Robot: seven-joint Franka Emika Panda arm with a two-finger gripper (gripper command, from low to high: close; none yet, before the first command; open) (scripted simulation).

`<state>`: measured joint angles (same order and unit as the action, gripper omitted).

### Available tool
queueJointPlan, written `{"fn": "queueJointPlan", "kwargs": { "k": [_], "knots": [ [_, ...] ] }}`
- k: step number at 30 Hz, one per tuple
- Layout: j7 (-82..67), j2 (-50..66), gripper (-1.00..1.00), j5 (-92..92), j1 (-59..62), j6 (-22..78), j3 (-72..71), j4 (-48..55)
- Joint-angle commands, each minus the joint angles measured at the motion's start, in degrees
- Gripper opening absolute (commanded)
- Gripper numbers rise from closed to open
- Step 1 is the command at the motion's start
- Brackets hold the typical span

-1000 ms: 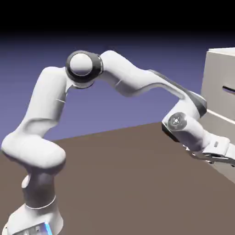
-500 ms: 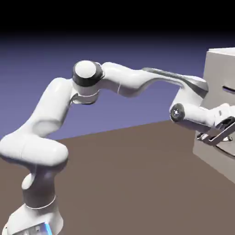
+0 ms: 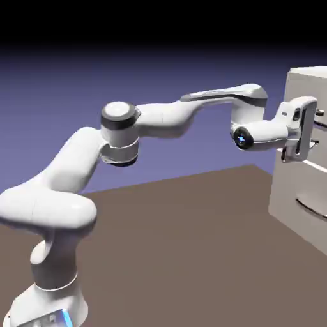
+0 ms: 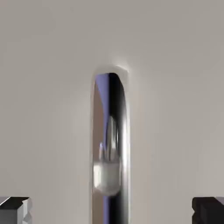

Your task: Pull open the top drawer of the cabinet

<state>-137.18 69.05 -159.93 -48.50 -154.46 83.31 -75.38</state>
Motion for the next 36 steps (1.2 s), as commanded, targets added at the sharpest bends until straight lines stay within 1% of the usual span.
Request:
{"fn": "queueJointPlan", "kwargs": {
  "k": [1, 3, 4, 5, 25, 31, 33, 34, 36],
  "knots": [
    [0.7, 0.5, 0.00, 0.3, 1.3, -0.7, -0.4, 2.1],
    [1.9, 1.3, 0.00, 0.8, 3.7, -2.1, -1.1, 5.8],
    [1.9, 1.3, -1.00, 0.8, 3.7, -2.1, -1.1, 5.8],
    [1.9, 1.3, -1.00, 0.8, 3.7, -2.1, -1.1, 5.8],
    [-8.7, -6.2, -1.00, -2.2, -24.7, 12.0, 9.9, -35.6],
    [-22.3, -18.6, -1.00, -3.1, -23.6, 8.3, 4.5, -33.7],
    [-26.6, -22.6, -1.00, -3.4, -25.5, 7.8, 4.7, -35.1],
    [-27.1, -23.0, -1.00, -3.4, -27.6, 8.3, 6.2, -37.1],
    [-24.0, -20.1, -1.00, -3.3, -30.2, 9.9, 9.4, -40.1]
  ]
}}
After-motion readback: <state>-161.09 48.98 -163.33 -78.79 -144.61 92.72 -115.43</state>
